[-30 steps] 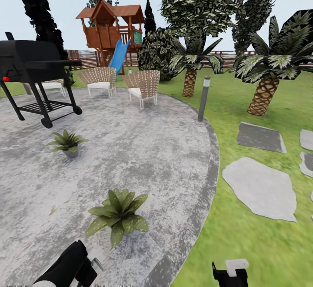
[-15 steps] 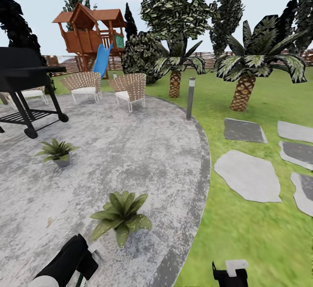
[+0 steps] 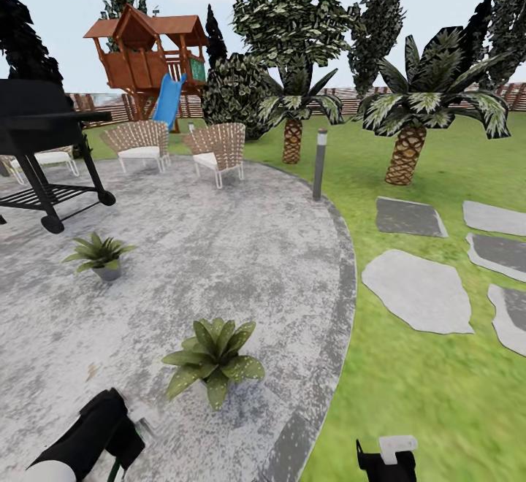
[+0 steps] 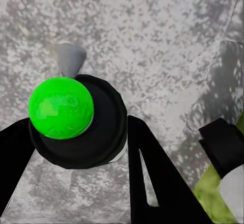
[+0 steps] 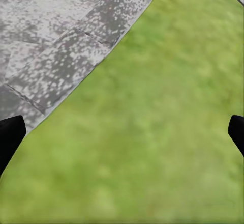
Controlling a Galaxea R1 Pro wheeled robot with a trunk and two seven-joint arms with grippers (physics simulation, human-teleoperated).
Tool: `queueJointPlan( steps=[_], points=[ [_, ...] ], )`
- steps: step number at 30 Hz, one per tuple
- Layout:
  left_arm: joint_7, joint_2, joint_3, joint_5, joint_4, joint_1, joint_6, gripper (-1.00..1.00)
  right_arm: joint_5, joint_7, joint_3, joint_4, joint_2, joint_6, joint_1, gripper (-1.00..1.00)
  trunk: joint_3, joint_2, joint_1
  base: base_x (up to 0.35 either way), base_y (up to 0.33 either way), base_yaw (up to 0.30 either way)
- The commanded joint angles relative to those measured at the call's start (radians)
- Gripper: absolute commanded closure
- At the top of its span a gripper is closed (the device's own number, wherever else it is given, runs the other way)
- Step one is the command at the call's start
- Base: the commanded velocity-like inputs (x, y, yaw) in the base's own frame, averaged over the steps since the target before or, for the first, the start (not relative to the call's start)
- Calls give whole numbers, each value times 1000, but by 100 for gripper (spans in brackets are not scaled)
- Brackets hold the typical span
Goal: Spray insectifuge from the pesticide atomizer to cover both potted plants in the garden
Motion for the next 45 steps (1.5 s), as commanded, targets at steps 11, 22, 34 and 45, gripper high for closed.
queueJointPlan(
  steps=[11,22,34,45],
  points=[
    [-127,101,7,-55,-1,-149,15,100,11,-4,-7,2,0,-2,-1,-100,-1,0,0,0,0,0],
    [-212,87,3,-56,0,-199,16,100,11,-4,-7,1,0,-2,-1,-100,-1,0,0,0,0,-9],
    [-256,85,4,-54,-1,-203,16,100,11,-4,-7,2,0,-2,-1,-100,-1,0,0,50,234,-277],
    [-279,86,-45,-58,-2,-201,14,100,12,-3,-6,1,0,-3,-1,-100,-1,0,0,168,302,-79]
  ],
)
